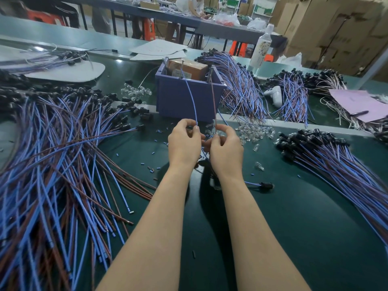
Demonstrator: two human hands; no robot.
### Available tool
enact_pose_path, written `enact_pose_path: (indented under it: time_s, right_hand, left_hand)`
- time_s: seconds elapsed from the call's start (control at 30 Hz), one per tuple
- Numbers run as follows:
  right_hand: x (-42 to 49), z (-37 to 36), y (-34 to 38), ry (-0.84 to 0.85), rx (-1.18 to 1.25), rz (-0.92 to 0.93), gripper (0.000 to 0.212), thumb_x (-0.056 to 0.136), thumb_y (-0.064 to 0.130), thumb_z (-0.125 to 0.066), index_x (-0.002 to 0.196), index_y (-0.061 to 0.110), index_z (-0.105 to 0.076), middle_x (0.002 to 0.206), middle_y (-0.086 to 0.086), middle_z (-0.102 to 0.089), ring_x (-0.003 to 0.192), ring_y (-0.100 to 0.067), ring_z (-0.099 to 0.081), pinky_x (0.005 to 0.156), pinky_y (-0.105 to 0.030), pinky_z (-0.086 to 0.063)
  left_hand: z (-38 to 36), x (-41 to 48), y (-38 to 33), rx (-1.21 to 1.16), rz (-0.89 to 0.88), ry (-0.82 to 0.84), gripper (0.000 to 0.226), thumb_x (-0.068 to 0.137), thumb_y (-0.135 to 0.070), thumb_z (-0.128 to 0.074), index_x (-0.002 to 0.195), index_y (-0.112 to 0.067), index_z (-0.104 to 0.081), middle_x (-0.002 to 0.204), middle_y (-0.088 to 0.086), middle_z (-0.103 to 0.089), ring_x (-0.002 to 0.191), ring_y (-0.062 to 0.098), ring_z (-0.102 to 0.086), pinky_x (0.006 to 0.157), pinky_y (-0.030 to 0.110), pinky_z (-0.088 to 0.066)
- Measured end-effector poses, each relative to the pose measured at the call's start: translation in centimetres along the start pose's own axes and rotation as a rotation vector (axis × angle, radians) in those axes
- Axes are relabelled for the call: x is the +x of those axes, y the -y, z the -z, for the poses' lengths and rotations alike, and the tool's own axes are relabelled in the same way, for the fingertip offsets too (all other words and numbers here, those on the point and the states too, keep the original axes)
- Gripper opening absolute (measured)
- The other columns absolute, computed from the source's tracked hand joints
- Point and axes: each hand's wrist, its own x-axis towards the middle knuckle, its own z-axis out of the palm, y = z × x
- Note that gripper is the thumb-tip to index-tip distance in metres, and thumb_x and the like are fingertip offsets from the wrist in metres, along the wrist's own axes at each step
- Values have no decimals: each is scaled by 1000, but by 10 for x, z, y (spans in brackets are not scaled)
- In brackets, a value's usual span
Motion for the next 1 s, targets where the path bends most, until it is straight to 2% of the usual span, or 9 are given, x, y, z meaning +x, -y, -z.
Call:
enact_pose_path:
  time_s: [0.07,0.17,0.23,0.33,0.53,0.67,0.8,0.9,1.0]
  right_hand:
    - [0,0,0,-2,4,-1,27,93,6,-43,113,16,-57,91,-11,-72,88,-24,-68,88,-42,-50]
    - [-1,-1,0,0,14,-4,25,91,6,-44,107,20,-56,90,-11,-71,87,-24,-68,86,-43,-50]
    - [-1,0,1,0,20,-13,22,90,5,-44,100,23,-53,87,-9,-71,85,-23,-68,85,-42,-51]
    - [-1,0,1,-3,8,-26,20,87,6,-46,97,22,-53,84,-9,-71,86,-25,-68,85,-43,-50]
    - [-2,2,2,-14,-20,-30,14,86,8,-49,94,19,-56,79,-8,-70,84,-28,-67,84,-44,-50]
    - [-2,2,3,-23,-34,-32,12,86,9,-50,91,17,-57,76,-7,-69,83,-29,-66,83,-46,-51]
    - [-2,3,3,-22,-50,-30,12,86,10,-51,93,16,-59,78,-7,-69,83,-30,-65,83,-46,-51]
    - [-3,3,3,-26,-63,-28,11,85,10,-51,91,16,-59,76,-5,-67,82,-29,-65,82,-45,-51]
    - [-3,4,3,-25,-74,-24,11,85,11,-51,91,15,-59,76,-5,-68,82,-30,-65,81,-45,-51]
  left_hand:
    - [0,0,0,-7,9,5,9,95,-10,-49,95,-16,-55,67,-10,-63,62,2,-63,60,7,-46]
    - [1,1,0,-10,22,8,8,95,-10,-49,94,-16,-55,67,-8,-63,63,5,-64,67,16,-50]
    - [1,0,-1,2,21,5,9,95,-11,-49,94,-17,-55,67,-9,-63,61,0,-62,62,11,-47]
    - [1,0,-2,11,23,9,9,95,-11,-48,96,-17,-55,69,-8,-64,63,4,-63,59,7,-45]
    - [1,-2,-2,32,2,17,9,94,-11,-49,93,-17,-56,67,-9,-64,65,10,-64,66,17,-48]
    - [0,-2,-2,55,-20,11,11,93,-10,-49,93,-17,-57,64,-11,-63,61,5,-62,59,8,-44]
    - [0,-3,-2,70,-31,21,11,92,-11,-49,92,-19,-57,65,-10,-64,64,7,-63,62,12,-44]
    - [-1,-3,-2,70,-33,25,11,91,-11,-50,93,-18,-57,64,-10,-64,61,2,-61,55,4,-40]
    - [0,-3,-2,77,-33,28,10,91,-11,-50,92,-17,-57,64,-10,-64,59,-2,-59,54,2,-39]
